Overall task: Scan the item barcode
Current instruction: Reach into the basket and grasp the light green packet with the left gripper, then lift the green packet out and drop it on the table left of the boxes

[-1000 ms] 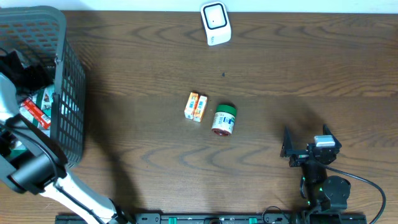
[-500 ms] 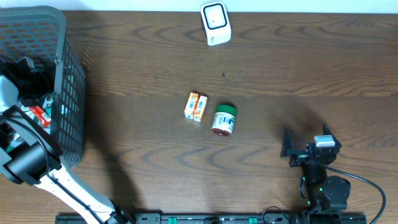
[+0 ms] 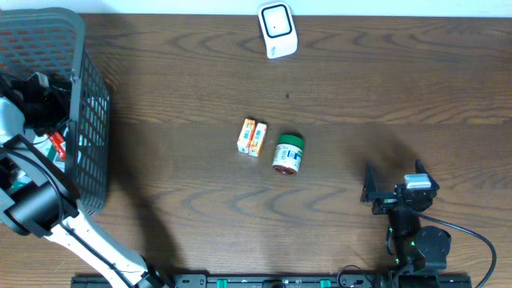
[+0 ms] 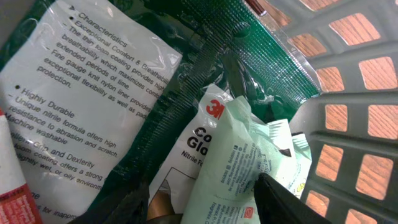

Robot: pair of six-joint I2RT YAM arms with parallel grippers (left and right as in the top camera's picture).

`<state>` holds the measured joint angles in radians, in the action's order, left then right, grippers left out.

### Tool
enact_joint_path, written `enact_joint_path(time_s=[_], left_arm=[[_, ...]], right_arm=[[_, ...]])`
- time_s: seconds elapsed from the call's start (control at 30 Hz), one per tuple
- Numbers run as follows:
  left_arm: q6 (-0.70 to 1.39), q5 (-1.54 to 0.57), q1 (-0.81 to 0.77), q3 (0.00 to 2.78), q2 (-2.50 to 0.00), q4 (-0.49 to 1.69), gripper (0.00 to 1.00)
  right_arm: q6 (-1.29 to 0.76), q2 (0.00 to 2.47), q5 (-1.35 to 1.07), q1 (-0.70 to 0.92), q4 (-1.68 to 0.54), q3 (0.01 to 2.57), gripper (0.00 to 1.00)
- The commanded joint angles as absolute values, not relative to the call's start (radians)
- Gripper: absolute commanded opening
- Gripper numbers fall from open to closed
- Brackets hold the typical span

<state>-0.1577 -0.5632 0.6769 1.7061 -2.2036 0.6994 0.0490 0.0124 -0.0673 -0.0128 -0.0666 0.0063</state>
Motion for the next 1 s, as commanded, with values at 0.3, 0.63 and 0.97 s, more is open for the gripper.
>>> enact_joint_path(time_s=[0.3, 0.63, 0.97], left_arm=[[-0.154, -0.583, 0.671, 1.704, -2.172, 0.833, 0.33], [-0.011, -0.603, 0.714, 1.754, -2.063, 0.760, 0.07], [0.144, -0.591, 0.779, 1.855, -1.599, 0.690, 0.07]], right_arm=[[0.060, 0.007, -0.065, -0.018, -0.071, 0.006, 0.99], [0.060, 0.007, -0.065, -0.018, -0.070, 0.006, 0.99], [0.060, 0.007, -0.065, -0.018, -0.070, 0.006, 0.99]])
